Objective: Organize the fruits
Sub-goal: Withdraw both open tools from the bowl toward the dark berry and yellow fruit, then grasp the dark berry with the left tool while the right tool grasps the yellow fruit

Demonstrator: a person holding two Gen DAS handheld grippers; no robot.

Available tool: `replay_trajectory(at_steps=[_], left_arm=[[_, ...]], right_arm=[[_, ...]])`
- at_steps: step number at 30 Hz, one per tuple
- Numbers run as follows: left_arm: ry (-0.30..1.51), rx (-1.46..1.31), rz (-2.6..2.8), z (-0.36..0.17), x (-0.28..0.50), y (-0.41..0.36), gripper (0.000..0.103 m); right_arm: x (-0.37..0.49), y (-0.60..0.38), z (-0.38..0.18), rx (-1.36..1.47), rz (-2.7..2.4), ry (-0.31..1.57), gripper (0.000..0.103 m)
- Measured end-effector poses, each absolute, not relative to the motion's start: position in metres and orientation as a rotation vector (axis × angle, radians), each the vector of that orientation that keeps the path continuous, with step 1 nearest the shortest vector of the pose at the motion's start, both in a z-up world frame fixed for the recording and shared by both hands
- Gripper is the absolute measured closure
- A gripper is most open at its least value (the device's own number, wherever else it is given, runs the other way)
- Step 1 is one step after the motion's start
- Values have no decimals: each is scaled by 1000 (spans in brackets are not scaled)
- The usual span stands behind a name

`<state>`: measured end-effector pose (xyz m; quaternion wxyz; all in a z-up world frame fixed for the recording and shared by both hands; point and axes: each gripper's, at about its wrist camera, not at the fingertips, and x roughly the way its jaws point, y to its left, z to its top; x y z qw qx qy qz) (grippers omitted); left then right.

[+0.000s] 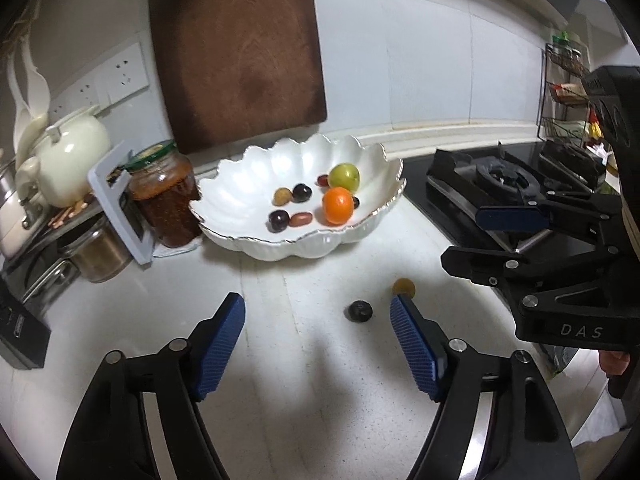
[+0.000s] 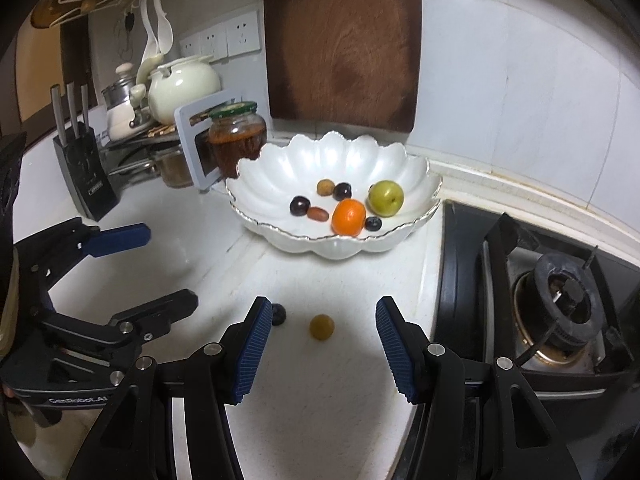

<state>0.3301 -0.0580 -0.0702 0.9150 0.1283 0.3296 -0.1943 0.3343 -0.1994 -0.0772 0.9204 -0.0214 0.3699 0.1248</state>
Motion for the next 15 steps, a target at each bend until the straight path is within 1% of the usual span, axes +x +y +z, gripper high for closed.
replay_trajectory(at_steps=[3, 5, 7, 10, 15], left_arm=[[687, 279, -426, -77, 334, -60, 34], [699, 290, -447, -83, 337, -63, 35], [707, 304, -468, -89, 340, -66, 40], [716, 324, -492, -96, 344, -70, 40], [735, 326, -514, -106, 356, -71, 44]], right_arm=[[337, -198, -84, -51, 261, 771, 48], [340, -197, -90, -56, 262, 783, 49], [343, -197, -95, -52, 267, 797, 52], [347, -196, -103, -54, 273, 813, 53], [355, -194, -112, -50, 280, 833, 59]])
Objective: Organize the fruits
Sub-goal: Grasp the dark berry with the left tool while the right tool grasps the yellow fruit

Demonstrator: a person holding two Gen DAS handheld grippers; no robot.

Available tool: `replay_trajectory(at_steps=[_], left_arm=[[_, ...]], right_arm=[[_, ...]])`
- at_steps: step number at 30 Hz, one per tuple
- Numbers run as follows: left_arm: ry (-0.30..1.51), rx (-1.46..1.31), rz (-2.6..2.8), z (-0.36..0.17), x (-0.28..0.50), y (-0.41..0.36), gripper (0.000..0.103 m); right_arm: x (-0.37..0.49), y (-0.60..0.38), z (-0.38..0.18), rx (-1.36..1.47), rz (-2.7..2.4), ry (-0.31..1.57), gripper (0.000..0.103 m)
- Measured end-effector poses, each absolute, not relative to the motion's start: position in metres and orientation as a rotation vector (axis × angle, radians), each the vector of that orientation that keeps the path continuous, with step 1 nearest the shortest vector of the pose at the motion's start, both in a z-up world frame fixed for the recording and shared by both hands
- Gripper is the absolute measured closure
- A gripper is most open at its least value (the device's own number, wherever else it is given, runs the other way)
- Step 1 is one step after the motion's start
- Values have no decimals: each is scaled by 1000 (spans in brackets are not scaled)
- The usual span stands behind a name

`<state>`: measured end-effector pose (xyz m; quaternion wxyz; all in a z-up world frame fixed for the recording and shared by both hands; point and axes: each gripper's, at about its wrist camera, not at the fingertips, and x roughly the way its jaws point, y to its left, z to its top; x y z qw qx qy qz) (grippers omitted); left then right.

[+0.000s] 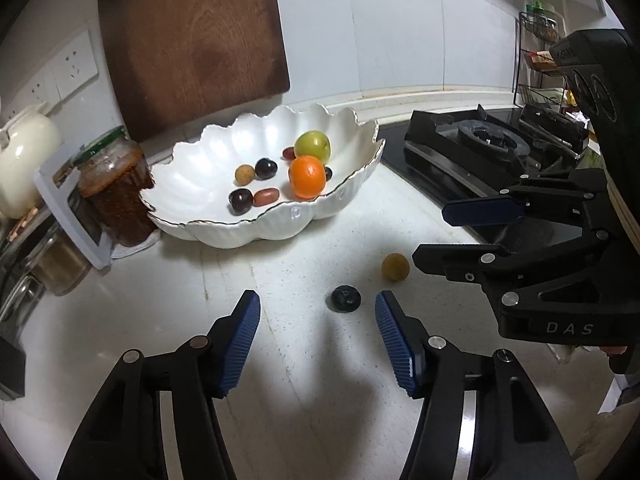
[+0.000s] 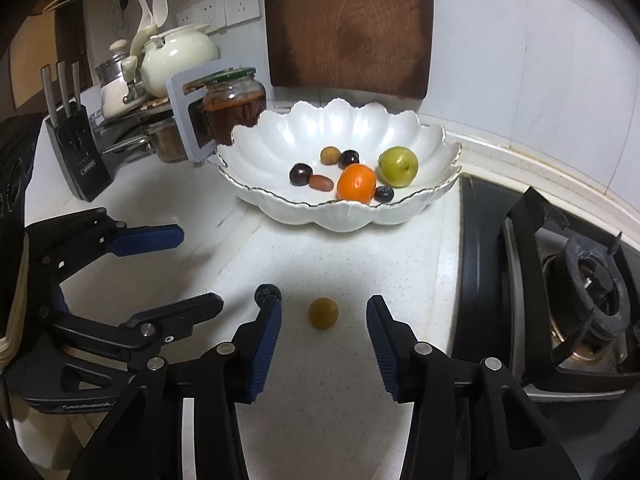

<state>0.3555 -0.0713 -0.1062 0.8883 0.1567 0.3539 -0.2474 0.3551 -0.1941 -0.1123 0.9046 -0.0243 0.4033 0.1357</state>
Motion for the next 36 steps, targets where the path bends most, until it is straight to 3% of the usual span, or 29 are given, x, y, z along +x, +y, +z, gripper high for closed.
replay_trajectory(at_steps=[7, 24, 29, 33, 36], left_arm=[[790, 322, -558, -124, 370, -75, 53], [856, 338, -621, -147, 389, -92, 62], [868, 340, -632, -149, 392, -95, 68], [878, 324, -639, -149, 394, -96, 79], [882, 312, -630, -149, 394, -95, 80]], right_arm=[[369, -194, -130, -37, 294, 883, 64], [383, -195, -150, -21, 316, 941, 72], [386, -196, -152, -2, 325, 948, 74], [389, -196, -155, 12, 341, 955, 79], [388, -196, -154, 16, 343, 955, 79]])
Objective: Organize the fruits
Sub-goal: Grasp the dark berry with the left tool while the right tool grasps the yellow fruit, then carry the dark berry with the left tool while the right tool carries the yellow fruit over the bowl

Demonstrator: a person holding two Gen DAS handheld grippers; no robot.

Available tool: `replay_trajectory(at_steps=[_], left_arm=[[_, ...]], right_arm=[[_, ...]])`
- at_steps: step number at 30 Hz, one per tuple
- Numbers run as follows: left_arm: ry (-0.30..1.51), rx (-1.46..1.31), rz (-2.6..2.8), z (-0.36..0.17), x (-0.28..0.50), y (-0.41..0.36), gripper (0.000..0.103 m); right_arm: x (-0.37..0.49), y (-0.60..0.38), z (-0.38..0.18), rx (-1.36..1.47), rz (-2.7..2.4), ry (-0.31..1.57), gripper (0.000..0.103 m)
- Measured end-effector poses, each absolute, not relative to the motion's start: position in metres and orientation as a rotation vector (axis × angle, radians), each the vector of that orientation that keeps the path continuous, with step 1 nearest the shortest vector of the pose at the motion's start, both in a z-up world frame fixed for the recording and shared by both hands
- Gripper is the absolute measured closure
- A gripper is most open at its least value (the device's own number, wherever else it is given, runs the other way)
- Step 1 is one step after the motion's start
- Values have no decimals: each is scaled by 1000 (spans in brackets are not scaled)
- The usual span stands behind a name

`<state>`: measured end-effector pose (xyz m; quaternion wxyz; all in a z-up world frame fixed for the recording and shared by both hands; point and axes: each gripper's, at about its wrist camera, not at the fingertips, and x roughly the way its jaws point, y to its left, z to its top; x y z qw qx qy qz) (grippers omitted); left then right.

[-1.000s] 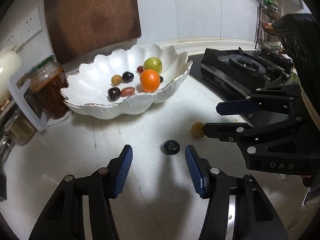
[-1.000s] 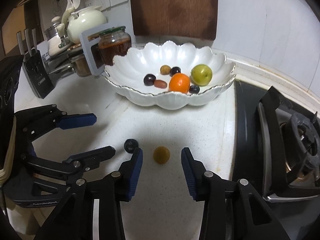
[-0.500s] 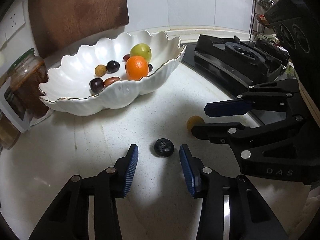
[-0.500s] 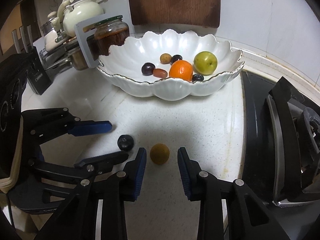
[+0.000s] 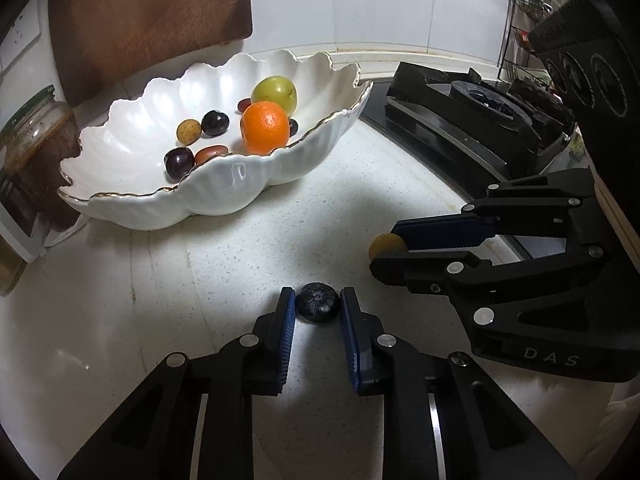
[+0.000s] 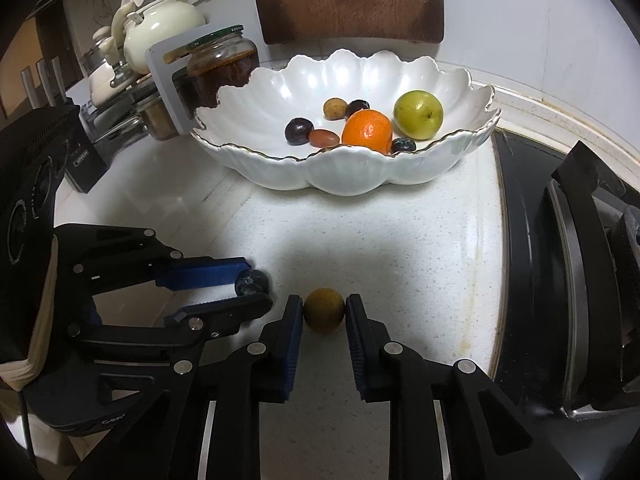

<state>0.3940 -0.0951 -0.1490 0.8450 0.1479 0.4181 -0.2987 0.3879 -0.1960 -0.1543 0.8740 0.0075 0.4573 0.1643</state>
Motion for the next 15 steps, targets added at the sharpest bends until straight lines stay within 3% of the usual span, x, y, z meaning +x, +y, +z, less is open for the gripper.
replay_trajectory(at_steps=[15], left_arm=[[861, 149, -511, -121, 386, -79, 80]], right_arm=[[379, -201, -134, 47, 334, 907, 79]])
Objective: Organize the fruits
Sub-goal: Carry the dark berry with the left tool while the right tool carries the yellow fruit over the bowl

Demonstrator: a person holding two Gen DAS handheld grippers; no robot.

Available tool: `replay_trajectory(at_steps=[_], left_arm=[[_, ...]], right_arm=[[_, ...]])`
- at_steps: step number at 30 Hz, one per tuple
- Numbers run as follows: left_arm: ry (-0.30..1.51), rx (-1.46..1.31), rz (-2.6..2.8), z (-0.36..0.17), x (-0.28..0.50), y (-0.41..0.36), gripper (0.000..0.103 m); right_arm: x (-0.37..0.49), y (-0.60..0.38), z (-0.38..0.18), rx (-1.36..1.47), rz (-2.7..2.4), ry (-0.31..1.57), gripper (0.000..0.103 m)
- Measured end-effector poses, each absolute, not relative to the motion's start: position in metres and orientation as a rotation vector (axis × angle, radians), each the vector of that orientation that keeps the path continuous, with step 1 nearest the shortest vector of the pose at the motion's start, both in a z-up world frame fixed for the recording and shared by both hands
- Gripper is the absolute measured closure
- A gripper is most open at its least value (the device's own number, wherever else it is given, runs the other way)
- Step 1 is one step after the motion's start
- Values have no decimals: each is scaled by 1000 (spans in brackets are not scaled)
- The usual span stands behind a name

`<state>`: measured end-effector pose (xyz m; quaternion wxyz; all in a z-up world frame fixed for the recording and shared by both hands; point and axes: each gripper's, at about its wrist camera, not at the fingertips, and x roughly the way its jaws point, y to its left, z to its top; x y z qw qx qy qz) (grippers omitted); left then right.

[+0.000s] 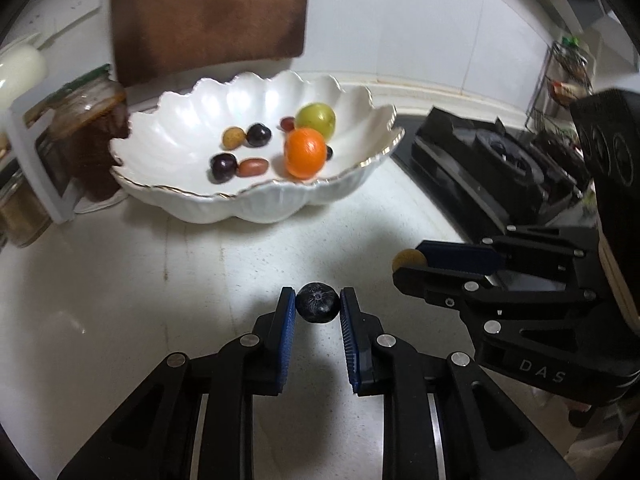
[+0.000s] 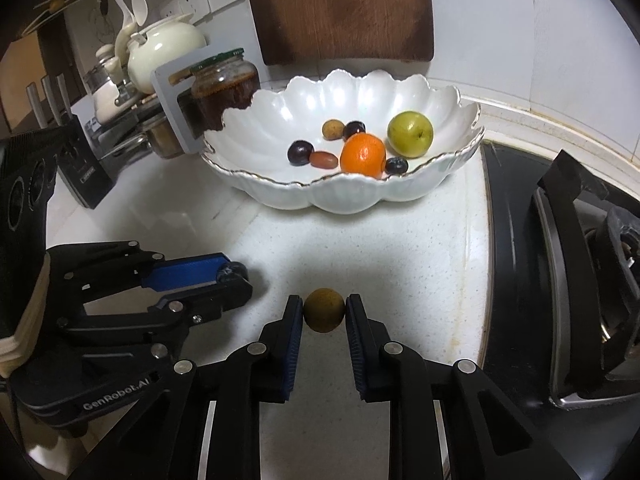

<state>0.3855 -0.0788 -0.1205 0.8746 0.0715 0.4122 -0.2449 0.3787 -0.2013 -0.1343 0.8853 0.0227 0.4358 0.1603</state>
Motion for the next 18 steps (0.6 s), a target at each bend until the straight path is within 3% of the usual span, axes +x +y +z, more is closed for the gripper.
replay_trajectory(at_steps=[18], left_arm=[[748, 58, -405, -70, 355, -62, 80]], right_arm=[[356, -206, -83, 59, 320, 768, 79]])
